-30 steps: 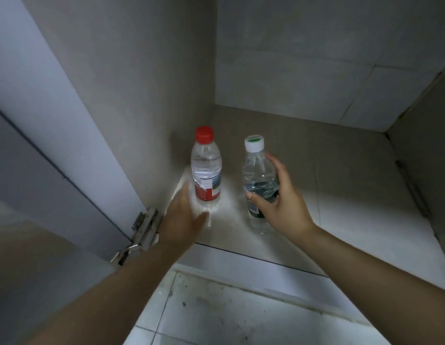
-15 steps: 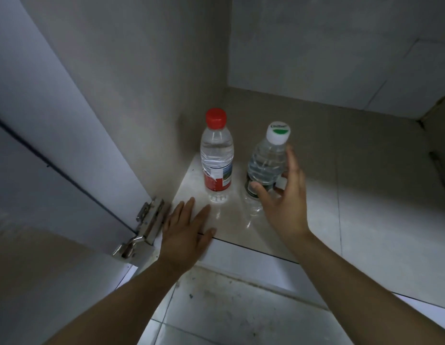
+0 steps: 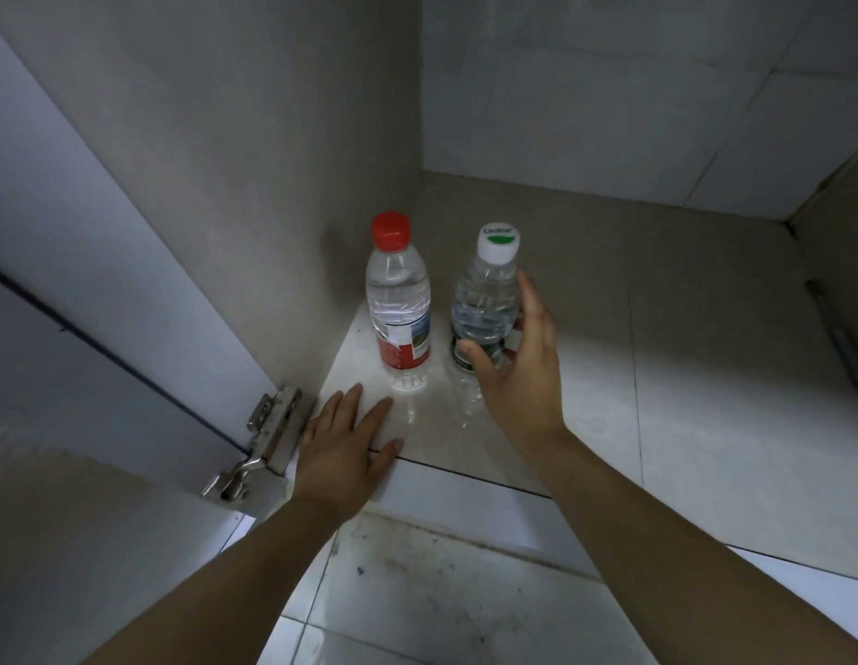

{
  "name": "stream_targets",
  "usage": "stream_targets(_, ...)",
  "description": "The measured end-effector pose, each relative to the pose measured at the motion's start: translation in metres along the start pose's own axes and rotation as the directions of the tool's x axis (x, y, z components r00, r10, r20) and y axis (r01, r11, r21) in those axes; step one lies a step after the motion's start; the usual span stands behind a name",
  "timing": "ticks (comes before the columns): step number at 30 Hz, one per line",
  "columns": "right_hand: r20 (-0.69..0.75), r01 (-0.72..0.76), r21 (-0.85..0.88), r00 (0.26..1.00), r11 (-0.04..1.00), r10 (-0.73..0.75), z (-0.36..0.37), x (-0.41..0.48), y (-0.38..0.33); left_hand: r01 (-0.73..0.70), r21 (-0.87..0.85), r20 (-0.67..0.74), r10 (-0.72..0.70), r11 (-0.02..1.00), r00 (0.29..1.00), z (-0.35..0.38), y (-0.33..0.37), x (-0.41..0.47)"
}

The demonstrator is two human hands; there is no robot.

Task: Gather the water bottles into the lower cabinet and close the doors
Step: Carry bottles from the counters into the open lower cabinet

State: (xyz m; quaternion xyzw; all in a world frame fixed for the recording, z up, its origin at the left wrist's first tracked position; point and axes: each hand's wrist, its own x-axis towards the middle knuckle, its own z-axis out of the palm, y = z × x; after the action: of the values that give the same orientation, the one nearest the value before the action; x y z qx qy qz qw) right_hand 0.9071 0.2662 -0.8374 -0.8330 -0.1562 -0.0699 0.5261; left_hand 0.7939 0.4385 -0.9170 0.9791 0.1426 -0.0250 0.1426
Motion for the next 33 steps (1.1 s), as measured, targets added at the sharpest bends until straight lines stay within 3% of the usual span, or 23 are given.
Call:
stream_targets(4, 0.059, -0.031, -0.101, 0.998, 0.994, 0.037, -0.010, -0.016, -0.006, -0.012, 0.085, 0.101, 0.003, 0.996, 0.995, -0.015, 0.005, -0.005)
stream_targets(7, 0.200, -0.118, -0.322, 0.961, 0.939, 0.190, -0.033, -0.040, -0.012, -0.085, 0.119, 0.150, 0.067, 0.989, 0.986, -0.034, 0.012, -0.022)
stream_targets(11, 0.436, 0.068, -0.600, 0.863, 0.797, 0.254, -0.075, -0.062, -0.036, -0.170, 0.156, 0.142, 0.148, 0.973, 0.979, -0.082, 0.034, -0.042)
stream_targets(17, 0.485, 0.182, -0.680, 0.838, 0.710, 0.250, -0.130, -0.081, -0.109, -0.254, 0.212, 0.086, 0.241, 0.944, 0.967, -0.165, 0.073, -0.082)
stream_targets(22, 0.462, 0.058, -0.704, 0.794, 0.708, 0.395, -0.187, -0.105, -0.217, -0.216, 0.154, 0.143, 0.195, 0.964, 0.970, -0.276, 0.110, -0.140)
stream_targets(28, 0.458, -0.041, -0.724, 0.719, 0.689, 0.524, -0.281, -0.125, -0.394, -0.193, 0.033, 0.207, 0.182, 0.981, 0.961, -0.453, 0.168, -0.229)
stream_targets(33, 0.384, -0.100, -0.722, 0.766, 0.685, 0.517, -0.375, -0.126, -0.542, -0.249, -0.006, 0.194, 0.245, 0.968, 0.950, -0.611, 0.206, -0.275)
